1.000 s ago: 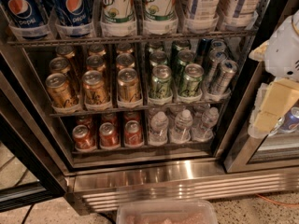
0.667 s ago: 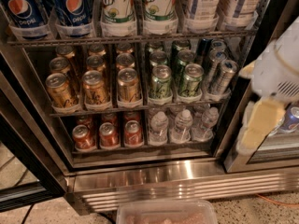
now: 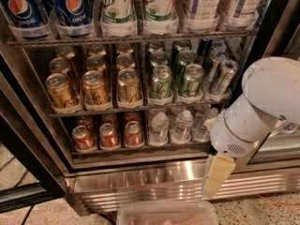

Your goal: Pick coke can from bottom shelf of fridge

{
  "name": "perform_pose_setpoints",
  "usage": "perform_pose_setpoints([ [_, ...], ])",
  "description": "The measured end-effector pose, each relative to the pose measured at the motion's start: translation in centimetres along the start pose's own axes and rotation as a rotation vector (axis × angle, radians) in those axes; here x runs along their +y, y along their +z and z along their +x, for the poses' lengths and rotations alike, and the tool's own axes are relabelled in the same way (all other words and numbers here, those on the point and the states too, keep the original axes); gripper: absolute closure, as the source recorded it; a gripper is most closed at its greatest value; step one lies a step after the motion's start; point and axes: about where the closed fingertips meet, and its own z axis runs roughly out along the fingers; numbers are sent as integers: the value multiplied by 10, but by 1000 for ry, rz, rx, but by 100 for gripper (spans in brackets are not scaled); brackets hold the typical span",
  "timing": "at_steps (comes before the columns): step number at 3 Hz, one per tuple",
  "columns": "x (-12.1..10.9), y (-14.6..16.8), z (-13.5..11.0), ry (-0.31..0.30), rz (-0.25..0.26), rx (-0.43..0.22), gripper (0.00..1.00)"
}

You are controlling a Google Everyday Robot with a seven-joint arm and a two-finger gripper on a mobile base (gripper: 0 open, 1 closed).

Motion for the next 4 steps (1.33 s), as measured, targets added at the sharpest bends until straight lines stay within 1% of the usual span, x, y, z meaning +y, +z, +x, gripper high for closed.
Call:
perform_pose_setpoints([
  [1,0,0,0,0,0,0,0],
  [2,7,8,-3,0,12,-14,0],
  [3,23,44,-16,11,33,-32,0],
  [4,22,86,-38,-7,75,-84,0],
])
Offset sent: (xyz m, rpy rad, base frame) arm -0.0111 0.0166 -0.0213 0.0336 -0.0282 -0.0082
